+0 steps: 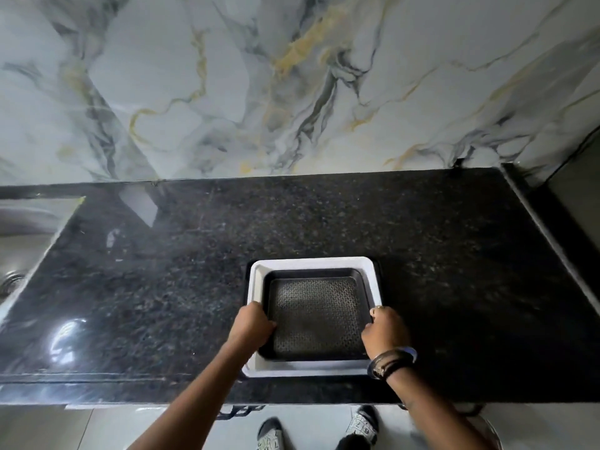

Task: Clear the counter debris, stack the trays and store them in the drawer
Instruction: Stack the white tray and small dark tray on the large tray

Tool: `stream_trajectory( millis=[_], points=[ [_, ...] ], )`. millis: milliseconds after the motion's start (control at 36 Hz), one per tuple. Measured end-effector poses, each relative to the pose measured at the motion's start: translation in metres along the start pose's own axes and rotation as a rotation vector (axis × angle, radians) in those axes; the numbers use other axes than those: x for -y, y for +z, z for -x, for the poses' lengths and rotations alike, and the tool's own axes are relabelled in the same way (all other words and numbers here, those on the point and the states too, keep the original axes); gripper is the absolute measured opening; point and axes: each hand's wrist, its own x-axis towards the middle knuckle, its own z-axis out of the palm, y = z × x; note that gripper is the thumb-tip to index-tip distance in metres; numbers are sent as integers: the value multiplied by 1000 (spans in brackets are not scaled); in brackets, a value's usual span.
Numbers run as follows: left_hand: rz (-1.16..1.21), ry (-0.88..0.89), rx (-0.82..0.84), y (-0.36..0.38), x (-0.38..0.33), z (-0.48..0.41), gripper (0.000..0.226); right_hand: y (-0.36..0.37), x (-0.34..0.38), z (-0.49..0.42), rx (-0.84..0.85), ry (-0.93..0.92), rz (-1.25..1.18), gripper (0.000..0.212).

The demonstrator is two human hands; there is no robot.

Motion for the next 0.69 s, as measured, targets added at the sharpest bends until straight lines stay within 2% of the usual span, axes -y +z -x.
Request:
stream_trajectory(
  millis=[56, 250, 389, 472, 583, 639, 694],
  points=[
    [-92, 25, -11, 5, -7, 0, 20, 4, 6, 5, 11, -25, 136, 21],
    [-279, 114, -17, 20, -7, 4, 34, 21, 19, 19, 26, -30, 347, 22],
    [-318, 213, -19, 13, -10, 13, 35, 34, 24, 36, 0, 12, 285, 19],
    [-343, 369, -141, -2, 6, 29, 25, 39, 24, 54, -199, -79, 157, 17],
    [-378, 568, -375, -16, 79, 38, 51, 60, 15, 95, -613, -352, 13, 14],
    [-475, 613, -319, -17, 131, 30, 75, 83, 10, 127, -666, -415, -25, 12],
    [-578, 590, -178, -15, 182, 18, 97, 116, 7, 163, -597, -418, -44, 12]
  ],
)
